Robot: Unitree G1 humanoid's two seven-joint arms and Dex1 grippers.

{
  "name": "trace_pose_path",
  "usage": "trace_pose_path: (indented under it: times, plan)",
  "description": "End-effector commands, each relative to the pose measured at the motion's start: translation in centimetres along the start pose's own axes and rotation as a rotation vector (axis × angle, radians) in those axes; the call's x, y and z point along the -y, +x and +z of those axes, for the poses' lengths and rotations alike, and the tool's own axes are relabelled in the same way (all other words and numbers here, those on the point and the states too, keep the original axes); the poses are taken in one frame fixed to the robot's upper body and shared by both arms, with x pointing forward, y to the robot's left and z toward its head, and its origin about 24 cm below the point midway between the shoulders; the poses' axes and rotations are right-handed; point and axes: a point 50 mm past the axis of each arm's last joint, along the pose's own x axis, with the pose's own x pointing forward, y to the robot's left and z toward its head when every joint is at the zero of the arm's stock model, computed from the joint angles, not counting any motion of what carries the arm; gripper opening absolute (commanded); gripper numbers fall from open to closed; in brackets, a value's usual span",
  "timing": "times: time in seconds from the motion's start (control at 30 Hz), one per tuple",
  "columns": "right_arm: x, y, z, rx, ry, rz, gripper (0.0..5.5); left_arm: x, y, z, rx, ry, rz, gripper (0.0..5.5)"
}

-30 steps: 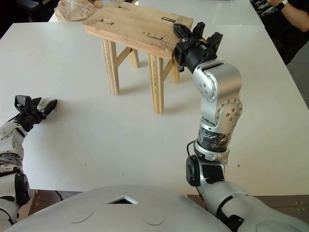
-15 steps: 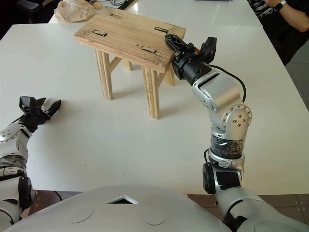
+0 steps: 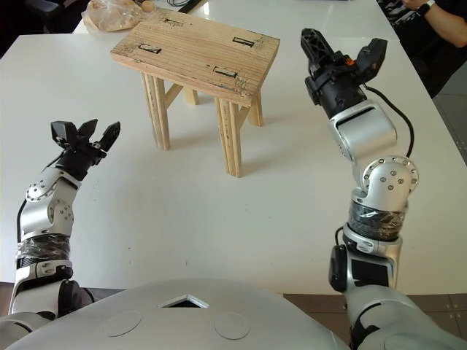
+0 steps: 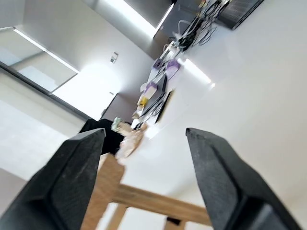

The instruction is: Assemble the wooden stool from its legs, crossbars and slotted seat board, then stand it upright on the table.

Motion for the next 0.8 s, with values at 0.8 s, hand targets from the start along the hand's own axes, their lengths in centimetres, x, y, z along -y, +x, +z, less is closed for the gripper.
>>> trace_pose_path:
  times: [0.8]
  plan:
    - [14.5, -1.5, -12.1, -0.014, -0.717, -0.352, 3.12, 6.1, 1.6, -6.8, 0.069, 0.147, 0.136, 3.54]
